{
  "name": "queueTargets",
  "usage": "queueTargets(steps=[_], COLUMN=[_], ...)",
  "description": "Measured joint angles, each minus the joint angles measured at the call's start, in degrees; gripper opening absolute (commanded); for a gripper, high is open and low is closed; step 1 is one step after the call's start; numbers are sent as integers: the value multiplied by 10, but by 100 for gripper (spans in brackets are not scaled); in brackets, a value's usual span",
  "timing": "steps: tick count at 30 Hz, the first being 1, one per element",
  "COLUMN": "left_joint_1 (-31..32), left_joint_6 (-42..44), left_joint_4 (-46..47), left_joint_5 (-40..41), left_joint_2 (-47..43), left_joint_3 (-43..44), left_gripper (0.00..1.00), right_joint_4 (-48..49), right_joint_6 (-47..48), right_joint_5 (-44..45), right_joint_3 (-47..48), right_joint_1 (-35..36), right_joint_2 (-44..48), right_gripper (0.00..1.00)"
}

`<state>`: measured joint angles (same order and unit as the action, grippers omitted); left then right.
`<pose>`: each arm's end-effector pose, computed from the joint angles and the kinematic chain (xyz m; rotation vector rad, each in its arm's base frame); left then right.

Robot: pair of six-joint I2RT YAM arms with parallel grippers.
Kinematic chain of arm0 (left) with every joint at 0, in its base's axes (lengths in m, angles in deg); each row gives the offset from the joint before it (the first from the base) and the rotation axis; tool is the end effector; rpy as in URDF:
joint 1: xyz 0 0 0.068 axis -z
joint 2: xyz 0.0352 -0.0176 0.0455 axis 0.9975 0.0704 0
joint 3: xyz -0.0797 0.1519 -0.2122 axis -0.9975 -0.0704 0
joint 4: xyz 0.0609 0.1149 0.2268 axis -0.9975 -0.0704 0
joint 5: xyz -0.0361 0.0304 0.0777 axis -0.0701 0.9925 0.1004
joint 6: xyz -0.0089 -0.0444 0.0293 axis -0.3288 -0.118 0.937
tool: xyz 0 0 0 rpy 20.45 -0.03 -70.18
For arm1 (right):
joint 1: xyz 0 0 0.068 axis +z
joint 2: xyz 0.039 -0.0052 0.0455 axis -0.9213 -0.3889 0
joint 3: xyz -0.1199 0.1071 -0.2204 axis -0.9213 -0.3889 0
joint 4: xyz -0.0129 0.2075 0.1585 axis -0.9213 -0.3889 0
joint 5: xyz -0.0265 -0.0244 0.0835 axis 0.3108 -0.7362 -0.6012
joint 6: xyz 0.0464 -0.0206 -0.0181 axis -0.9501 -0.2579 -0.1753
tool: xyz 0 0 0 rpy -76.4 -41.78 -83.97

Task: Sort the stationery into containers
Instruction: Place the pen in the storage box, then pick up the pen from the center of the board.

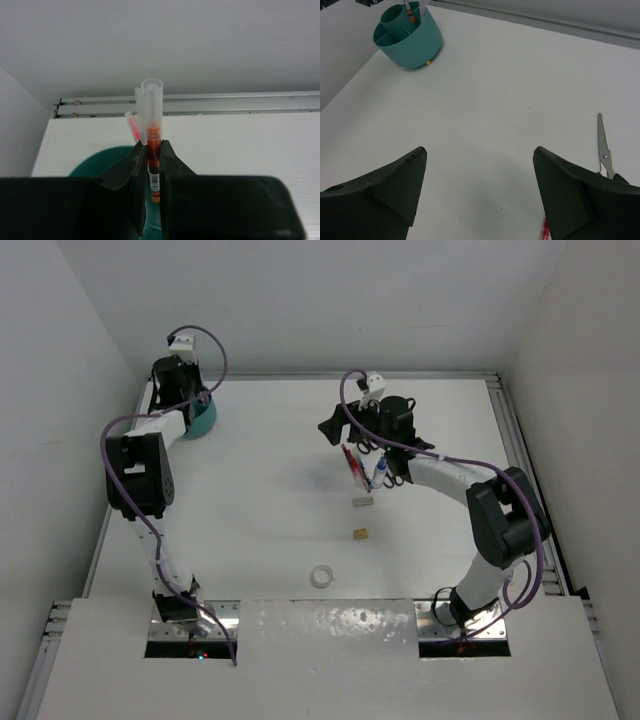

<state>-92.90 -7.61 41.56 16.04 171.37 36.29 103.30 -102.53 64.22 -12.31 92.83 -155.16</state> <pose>0.4866 0.0570 0.2465 0.0804 1.7330 0.1524 0.3495 0.1773 0.2414 -0.2265 1.8175 0.8016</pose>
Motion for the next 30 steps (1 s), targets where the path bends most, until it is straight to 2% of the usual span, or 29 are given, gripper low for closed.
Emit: queueTargets(steps=[4, 10, 11, 13, 14, 17, 23, 24, 26, 27, 29, 30], left_joint_1=[-5, -5, -5, -5, -5, -5, 3, 6, 19, 31, 62, 83], left_joint_6=[-1, -1, -1, -1, -1, -10, -32, -34, -38, -38, -44, -51], left_joint_4=[0, -5, -5, -4, -4, -13, -59, -70, -97, -112, -144, -158], left_joint_5=[0, 7, 8, 11, 12, 11, 11, 18, 40, 51, 68, 73], left_joint_2=[0, 3, 3, 4, 4, 8, 10, 9, 3, -4, -26, -39], left_joint_3=[-23, -42, -42, -42, -41, -27, 45, 59, 83, 87, 87, 82], left_gripper=[0, 15, 24, 33, 43, 53, 55, 53, 48, 47, 45, 45], right_joint_4=[0, -5, -8, -11, -12, -16, -46, -56, -79, -94, -123, -145], right_joint_6=[-2, -2, -2, -2, -2, 0, 15, 18, 31, 35, 53, 62], right_joint_5=[-4, -5, -4, -4, -4, -2, 28, 37, 53, 58, 70, 77], right_joint_3=[2, 2, 2, 0, -1, -6, -7, -7, -7, -7, -7, -5], right_joint_1=[-1, -1, -1, -1, -1, -1, 0, 1, 1, 0, 0, -1], right_joint_2=[0, 1, 3, 7, 11, 24, 57, 65, 83, 94, 117, 128], right_gripper=[84, 84, 84, 84, 84, 84, 83, 68, 47, 23, 9, 7])
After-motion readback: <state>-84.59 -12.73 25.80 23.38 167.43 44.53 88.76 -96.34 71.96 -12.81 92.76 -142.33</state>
